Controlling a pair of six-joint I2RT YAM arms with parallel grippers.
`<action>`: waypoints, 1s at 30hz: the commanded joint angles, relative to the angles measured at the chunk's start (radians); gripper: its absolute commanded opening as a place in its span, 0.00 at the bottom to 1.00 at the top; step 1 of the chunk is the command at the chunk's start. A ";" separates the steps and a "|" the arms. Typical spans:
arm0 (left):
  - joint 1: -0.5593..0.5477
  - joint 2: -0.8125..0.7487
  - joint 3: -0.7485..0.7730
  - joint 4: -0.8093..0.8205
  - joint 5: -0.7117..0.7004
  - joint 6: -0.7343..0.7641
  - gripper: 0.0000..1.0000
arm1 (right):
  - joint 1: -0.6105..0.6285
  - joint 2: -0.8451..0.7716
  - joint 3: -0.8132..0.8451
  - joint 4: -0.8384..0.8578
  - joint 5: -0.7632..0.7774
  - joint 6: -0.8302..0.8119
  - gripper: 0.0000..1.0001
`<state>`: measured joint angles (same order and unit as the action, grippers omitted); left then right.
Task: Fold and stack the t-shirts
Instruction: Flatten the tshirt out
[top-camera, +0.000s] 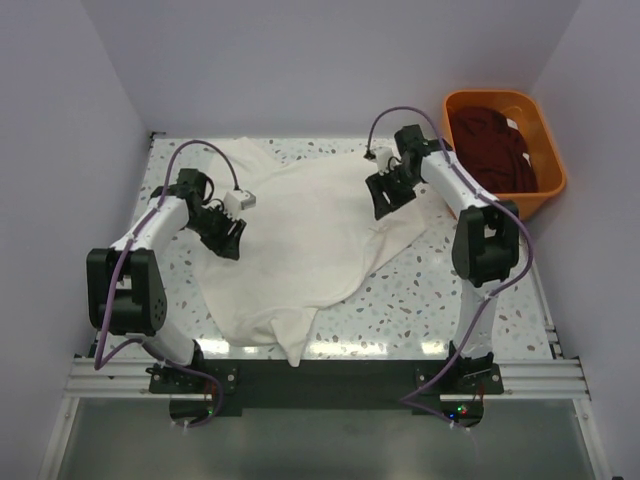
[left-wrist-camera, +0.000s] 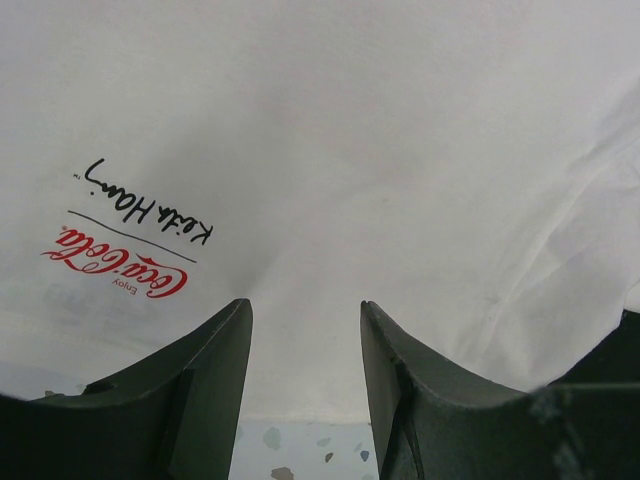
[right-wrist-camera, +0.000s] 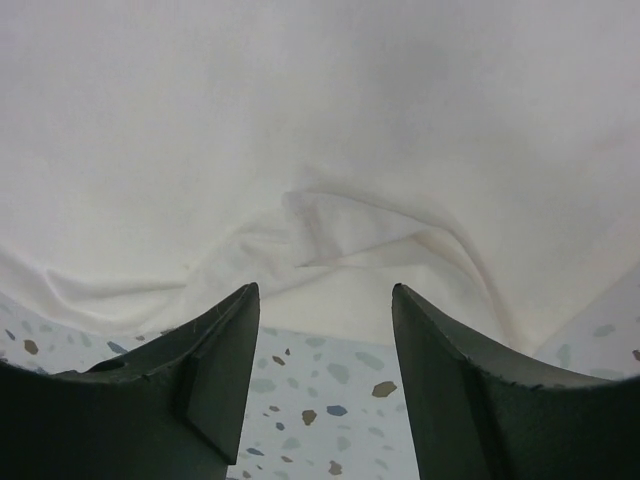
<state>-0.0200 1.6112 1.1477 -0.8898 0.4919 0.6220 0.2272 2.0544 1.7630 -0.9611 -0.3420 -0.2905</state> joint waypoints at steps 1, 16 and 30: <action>0.006 0.015 0.020 -0.018 0.027 0.018 0.53 | 0.081 0.018 0.095 -0.108 0.075 -0.163 0.59; 0.006 0.024 0.003 -0.006 0.016 0.010 0.53 | 0.149 0.107 0.089 -0.146 0.225 -0.297 0.53; 0.006 0.016 -0.019 0.006 0.013 0.002 0.53 | 0.147 0.130 0.112 -0.093 0.238 -0.300 0.36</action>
<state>-0.0200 1.6363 1.1389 -0.8886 0.4911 0.6216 0.3763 2.1731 1.8462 -1.0752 -0.1204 -0.5728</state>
